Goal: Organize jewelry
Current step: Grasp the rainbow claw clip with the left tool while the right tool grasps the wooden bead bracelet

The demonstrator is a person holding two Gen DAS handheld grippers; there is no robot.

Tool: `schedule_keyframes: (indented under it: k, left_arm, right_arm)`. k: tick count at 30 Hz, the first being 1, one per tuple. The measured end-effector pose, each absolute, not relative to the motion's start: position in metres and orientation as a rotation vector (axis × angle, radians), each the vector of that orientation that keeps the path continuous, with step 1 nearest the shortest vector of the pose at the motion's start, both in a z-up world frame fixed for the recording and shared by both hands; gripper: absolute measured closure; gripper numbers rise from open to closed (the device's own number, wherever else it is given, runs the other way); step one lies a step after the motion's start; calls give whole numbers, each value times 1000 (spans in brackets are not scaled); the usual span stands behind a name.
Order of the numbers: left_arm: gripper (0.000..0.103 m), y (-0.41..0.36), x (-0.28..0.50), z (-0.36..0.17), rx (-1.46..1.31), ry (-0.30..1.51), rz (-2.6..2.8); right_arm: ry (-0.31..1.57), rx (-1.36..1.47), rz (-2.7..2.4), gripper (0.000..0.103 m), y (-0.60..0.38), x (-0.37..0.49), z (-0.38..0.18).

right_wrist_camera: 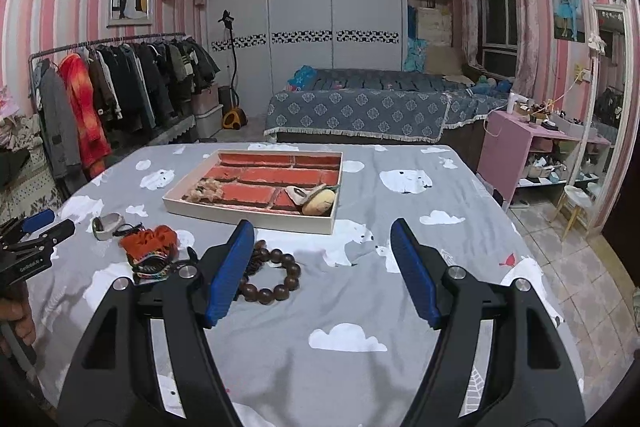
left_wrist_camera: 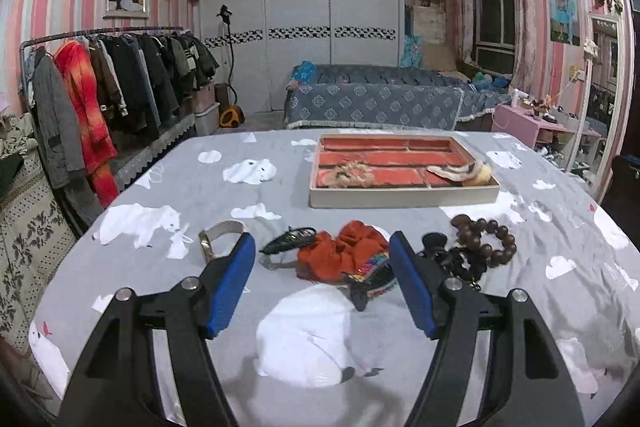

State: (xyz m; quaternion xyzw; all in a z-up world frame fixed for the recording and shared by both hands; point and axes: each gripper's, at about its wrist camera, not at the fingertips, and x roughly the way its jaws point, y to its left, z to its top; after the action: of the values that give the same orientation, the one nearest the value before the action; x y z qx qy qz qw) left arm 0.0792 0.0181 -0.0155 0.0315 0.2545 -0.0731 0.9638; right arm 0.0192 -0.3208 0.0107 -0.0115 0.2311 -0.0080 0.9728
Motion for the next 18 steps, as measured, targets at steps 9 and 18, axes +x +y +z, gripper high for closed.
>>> schedule_keyframes:
  k: [9, 18]
  left_arm:
    - [35, 13, 71, -30, 77, 559, -173]
    - [35, 19, 102, -57, 71, 585, -213]
  right_arm:
    - [460, 16, -16, 33, -318, 15, 7]
    - [529, 47, -46, 33, -313, 45, -27]
